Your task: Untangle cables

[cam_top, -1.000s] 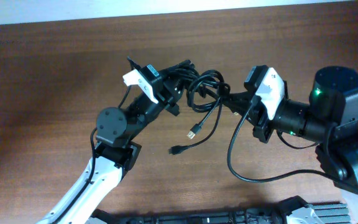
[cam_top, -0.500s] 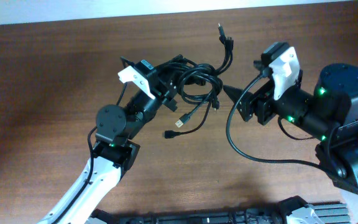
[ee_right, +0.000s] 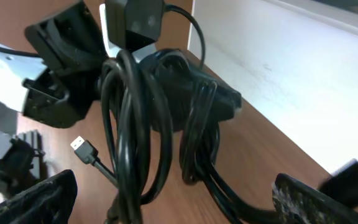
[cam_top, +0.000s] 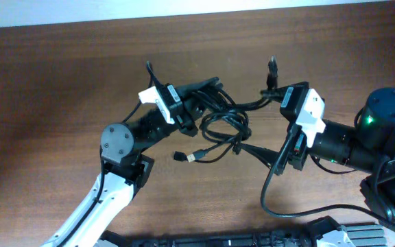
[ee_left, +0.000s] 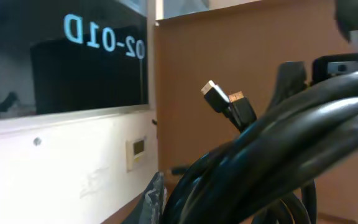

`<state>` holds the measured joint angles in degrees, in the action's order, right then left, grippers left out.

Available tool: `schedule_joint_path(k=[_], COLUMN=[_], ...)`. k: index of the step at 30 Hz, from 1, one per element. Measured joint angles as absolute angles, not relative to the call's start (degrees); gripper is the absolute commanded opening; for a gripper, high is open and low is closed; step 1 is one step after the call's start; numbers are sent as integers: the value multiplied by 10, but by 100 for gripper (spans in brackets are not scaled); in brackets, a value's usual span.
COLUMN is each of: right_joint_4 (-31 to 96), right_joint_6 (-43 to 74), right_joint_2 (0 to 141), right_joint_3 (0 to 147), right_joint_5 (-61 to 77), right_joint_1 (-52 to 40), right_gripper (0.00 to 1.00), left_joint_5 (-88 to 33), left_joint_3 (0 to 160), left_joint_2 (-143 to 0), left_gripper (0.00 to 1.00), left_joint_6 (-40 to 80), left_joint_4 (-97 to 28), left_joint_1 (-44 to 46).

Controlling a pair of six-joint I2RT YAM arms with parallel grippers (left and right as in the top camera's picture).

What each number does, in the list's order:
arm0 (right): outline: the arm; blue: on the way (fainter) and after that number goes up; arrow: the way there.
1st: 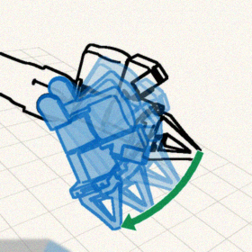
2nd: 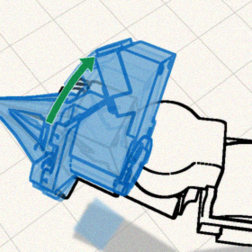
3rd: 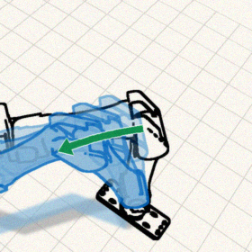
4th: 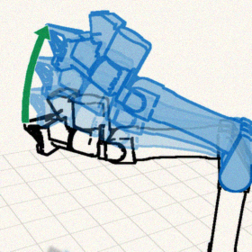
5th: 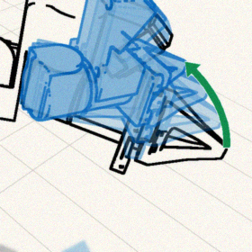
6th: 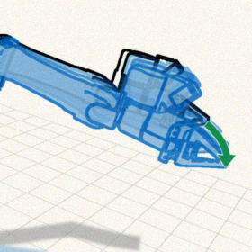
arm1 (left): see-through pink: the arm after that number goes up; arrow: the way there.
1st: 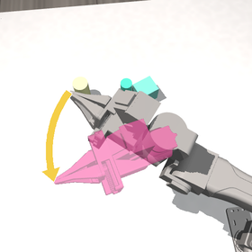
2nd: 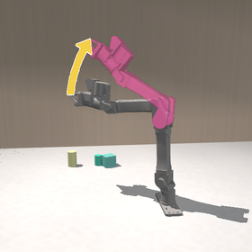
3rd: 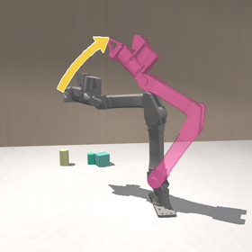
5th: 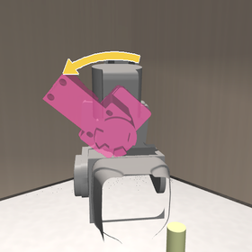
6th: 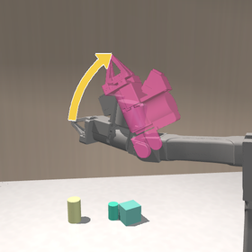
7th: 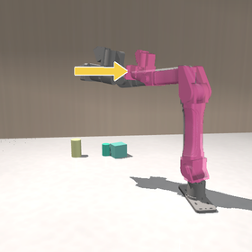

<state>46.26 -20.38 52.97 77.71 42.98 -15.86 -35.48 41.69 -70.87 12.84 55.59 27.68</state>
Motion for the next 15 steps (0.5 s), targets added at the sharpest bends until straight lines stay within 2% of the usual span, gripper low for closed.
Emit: schedule_joint_path(k=[6, 7, 9, 11, 12, 15], right_joint_4=[500, 502, 503, 500, 500, 500], right_joint_6=[-210, -210, -210, -214, -211, -210], right_joint_2=[551, 559, 574, 587, 592, 596], right_joint_3=[777, 777, 777, 777, 777, 777], right_joint_5=[467, 473, 482, 501, 511, 519], right_joint_1=[-159, -159, -159, -159, -159, -159], right_gripper=[76, 70, 51, 9, 4, 4], left_joint_5=[-360, -353, -345, -341, -339, -307], left_joint_3=[417, 417, 417, 417, 417, 418], left_joint_2=[-709, -709, -709, -709, -709, -709], left_gripper=[0, 0, 0, 0, 0, 0], left_joint_6=[128, 128, 128, 128, 128, 121], left_joint_4=[573, 573, 573, 573, 573, 529], left_joint_1=[277, 277, 277, 277, 277, 278])
